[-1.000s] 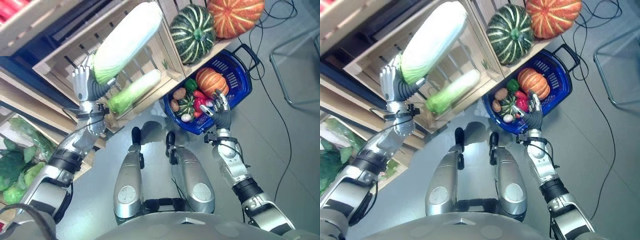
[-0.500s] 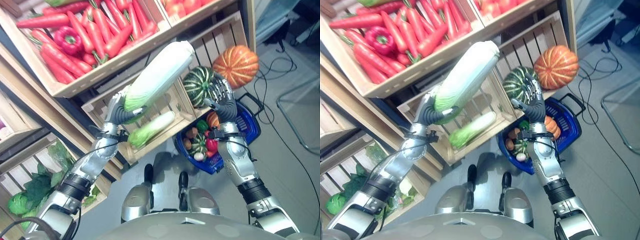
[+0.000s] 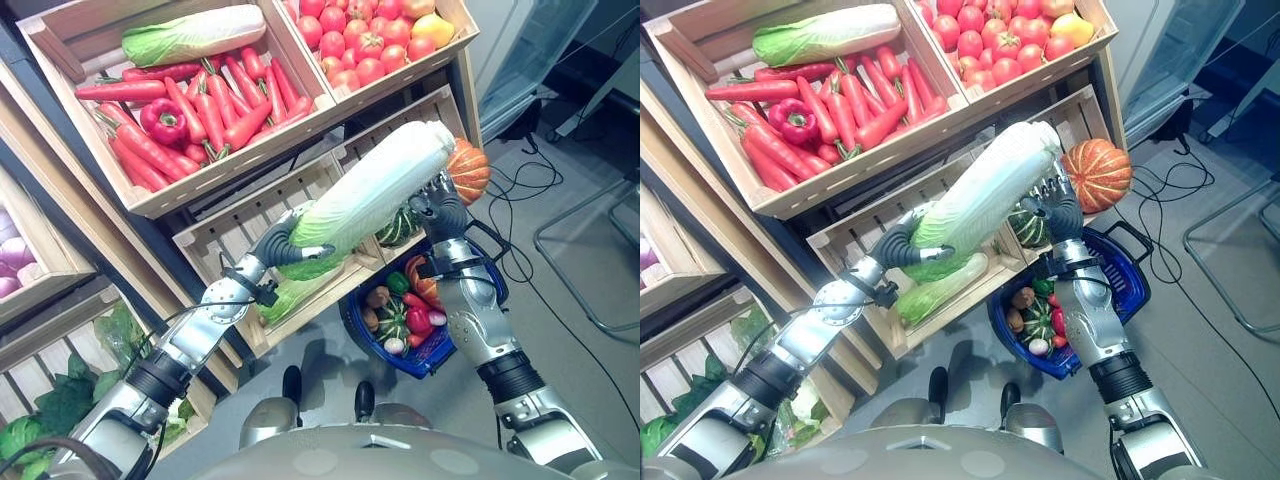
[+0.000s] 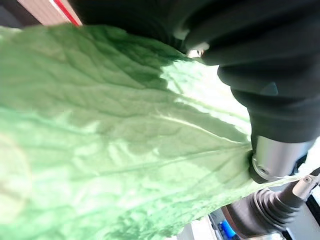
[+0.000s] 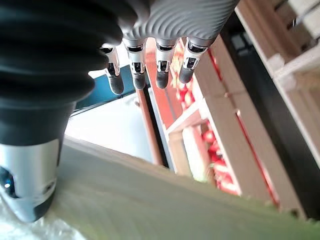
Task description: Pick up fruits and vegetables into the basket
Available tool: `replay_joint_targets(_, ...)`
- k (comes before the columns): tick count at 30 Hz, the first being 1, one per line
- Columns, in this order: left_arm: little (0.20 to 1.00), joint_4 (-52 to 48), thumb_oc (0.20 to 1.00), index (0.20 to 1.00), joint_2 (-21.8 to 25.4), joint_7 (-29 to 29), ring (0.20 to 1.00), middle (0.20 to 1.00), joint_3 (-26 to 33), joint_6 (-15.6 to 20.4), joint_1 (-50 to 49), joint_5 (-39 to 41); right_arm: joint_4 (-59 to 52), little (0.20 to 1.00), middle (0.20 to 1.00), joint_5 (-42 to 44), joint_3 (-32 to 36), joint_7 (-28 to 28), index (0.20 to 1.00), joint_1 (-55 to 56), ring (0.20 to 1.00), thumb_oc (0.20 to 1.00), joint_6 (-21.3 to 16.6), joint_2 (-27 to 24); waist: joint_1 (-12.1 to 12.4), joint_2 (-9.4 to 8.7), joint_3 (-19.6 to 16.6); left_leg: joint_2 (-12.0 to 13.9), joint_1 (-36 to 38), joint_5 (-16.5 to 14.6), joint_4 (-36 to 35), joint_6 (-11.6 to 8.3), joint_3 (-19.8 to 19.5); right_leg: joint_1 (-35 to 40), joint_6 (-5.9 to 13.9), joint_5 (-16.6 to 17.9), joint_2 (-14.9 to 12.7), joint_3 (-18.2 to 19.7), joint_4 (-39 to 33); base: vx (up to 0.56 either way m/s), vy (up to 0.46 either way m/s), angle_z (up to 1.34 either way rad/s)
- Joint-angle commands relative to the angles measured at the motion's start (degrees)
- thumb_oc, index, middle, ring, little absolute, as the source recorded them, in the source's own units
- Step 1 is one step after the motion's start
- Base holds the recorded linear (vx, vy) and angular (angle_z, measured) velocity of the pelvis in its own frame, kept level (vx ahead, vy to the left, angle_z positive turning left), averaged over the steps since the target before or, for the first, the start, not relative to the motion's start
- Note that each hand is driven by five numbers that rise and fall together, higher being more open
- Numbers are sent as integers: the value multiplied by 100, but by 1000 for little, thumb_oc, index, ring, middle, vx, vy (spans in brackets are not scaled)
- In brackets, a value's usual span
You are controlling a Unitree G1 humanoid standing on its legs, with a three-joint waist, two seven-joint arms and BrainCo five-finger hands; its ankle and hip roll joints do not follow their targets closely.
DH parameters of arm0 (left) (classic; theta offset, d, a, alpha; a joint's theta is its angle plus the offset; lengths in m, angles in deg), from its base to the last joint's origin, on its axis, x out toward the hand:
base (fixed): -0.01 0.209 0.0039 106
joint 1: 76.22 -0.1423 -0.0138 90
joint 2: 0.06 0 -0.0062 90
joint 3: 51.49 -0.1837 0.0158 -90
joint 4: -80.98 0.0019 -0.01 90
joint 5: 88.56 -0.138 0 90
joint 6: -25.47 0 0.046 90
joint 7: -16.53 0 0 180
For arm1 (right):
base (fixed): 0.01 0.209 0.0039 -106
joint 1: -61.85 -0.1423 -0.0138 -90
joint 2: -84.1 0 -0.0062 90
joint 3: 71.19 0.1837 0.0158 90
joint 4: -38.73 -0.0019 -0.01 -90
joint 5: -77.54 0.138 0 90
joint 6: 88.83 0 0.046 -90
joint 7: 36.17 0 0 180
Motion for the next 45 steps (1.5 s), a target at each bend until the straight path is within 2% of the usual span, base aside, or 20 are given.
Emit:
replay_joint_targets(1,200,-471,200,200,35,282,200,200,-229,476,251,235,-332,1000,1000,371,-138,-377,1000,-61,1000,1000,-52,60,52,-191,-367,-256,95,-673,9,202,141,-198,506,80,-259,26,23,0,0,0)
replay_joint_targets(4,200,-554,200,200,108,425,200,200,-252,312,181,274,-419,1000,1000,535,-241,-535,1000,-43,1000,1000,43,49,58,-187,-423,-248,155,-736,9,222,157,-160,523,44,-256,65,23,46,-4,1)
replay_joint_targets(14,200,-626,200,200,213,777,200,200,-292,244,112,267,-464,1000,1000,715,-447,-769,1000,21,1000,1000,197,1,46,-192,-521,-224,128,-742,9,241,200,-221,544,59,-249,131,23,0,0,0)
replay_joint_targets(22,200,-542,200,200,296,940,200,200,-318,-294,163,343,-462,1000,1000,790,-578,-1056,1000,-85,1000,1000,323,-157,44,-191,-559,-220,112,-736,9,252,220,-241,551,58,-243,163,23,0,0,0)
replay_joint_targets(26,200,-425,200,200,287,774,200,200,-208,-618,66,180,-487,1000,1000,771,-562,-1105,1000,-89,1000,1000,312,-196,61,-195,-579,-214,115,-740,9,251,211,-240,558,54,-246,159,23,0,0,0)
replay_joint_targets(36,200,-149,200,200,478,-211,200,200,294,-854,-104,-974,-522,1000,1000,484,-457,-1172,1000,-31,1000,1000,354,-264,123,-206,-582,-204,74,-709,9,234,173,-263,545,56,-261,136,23,0,0,0)
replay_joint_targets(41,200,-60,200,200,454,-394,200,200,388,-888,-66,-1090,-523,1000,1000,368,-476,-1188,1000,-65,1000,1000,376,-281,142,-206,-565,-204,54,-703,9,229,156,-280,537,55,-261,134,23,0,0,0)
replay_joint_targets(45,200,-53,200,200,427,-308,200,200,409,-765,-71,-1154,-563,1000,1000,427,-489,-1286,1000,-29,1000,1000,436,-281,144,-212,-543,-201,49,-705,9,217,133,-280,540,50,-263,133,23,0,0,0)
